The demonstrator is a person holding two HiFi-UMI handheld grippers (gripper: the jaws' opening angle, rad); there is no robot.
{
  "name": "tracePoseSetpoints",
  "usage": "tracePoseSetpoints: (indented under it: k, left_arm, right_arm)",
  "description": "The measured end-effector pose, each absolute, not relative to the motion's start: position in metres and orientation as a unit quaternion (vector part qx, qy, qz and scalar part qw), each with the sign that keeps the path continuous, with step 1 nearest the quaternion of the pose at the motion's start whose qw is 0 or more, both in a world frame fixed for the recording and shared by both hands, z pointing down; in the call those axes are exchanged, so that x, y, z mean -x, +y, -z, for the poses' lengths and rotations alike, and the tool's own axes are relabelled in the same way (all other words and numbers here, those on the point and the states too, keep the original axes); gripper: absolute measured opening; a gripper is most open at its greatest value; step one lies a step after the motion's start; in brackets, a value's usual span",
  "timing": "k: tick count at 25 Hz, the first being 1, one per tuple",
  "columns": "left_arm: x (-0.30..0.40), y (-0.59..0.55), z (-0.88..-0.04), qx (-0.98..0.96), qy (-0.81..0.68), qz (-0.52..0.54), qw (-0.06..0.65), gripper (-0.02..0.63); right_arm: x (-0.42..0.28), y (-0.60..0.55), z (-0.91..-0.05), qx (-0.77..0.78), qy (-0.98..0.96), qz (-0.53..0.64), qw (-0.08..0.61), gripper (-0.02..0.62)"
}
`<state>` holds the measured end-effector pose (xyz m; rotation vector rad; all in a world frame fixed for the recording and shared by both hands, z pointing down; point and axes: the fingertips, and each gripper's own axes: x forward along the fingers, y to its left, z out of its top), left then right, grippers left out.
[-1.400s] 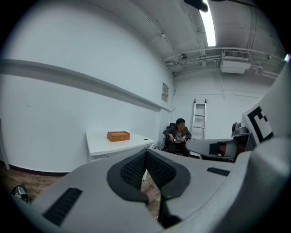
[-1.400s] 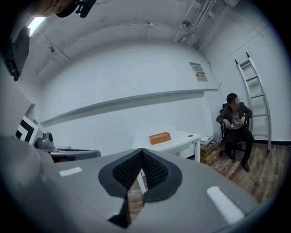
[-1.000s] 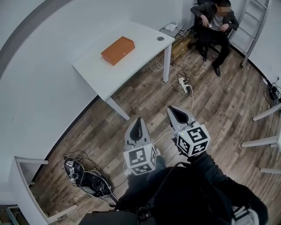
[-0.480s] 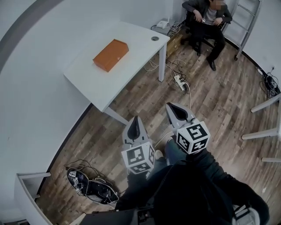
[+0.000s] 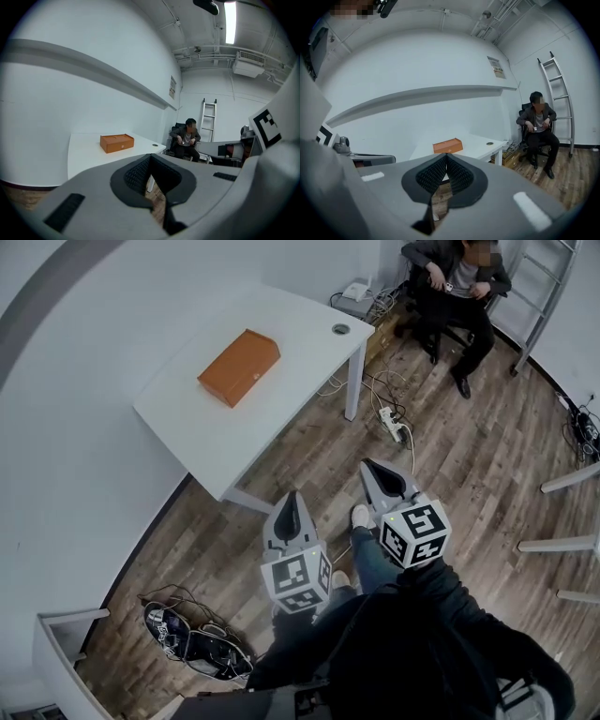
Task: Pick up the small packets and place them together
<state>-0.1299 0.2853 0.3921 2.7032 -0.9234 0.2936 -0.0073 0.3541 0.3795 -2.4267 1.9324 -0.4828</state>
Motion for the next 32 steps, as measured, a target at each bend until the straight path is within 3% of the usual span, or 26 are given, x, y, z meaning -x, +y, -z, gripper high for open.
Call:
tracePoseSetpoints:
  k: [19, 32]
  left_arm:
    - [-0.09, 0.171, -0.37, -0.943, -0.299, -0.089, 0.118, -0.002]
    - [-0.131, 0.141, -0.37, -0.935, -0.321, -0.09, 0.12, -0.002]
  right_arm:
    - [-0.199, 0.244, -0.363, 0.768, 0.625, 0.139, 0.007, 0.003]
    - [-0.245, 0.214, -0.365, 0.745, 0.651, 0.144, 0.021, 0.003]
